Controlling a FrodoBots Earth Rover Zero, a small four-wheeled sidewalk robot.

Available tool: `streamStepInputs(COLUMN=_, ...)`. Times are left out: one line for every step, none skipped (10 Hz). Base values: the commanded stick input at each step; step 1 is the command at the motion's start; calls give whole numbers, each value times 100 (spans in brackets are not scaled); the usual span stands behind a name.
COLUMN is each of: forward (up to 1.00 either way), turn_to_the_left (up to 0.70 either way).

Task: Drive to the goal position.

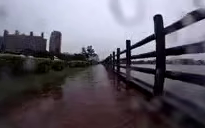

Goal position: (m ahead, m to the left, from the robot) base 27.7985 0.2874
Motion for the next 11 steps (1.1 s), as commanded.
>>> streamStepInputs(forward=100, turn_to_the_left=0)
streamStepInputs(forward=100, turn_to_the_left=0)
streamStepInputs(forward=100, turn_to_the_left=0)
streamStepInputs(forward=100, turn_to_the_left=0)
streamStepInputs(forward=100, turn_to_the_left=0)
streamStepInputs(forward=100, turn_to_the_left=0)
streamStepInputs(forward=100, turn_to_the_left=0)
streamStepInputs(forward=100, turn_to_the_left=0)
streamStepInputs(forward=100, turn_to_the_left=0)
streamStepInputs(forward=100, turn_to_the_left=0)
streamStepInputs(forward=100, turn_to_the_left=0)
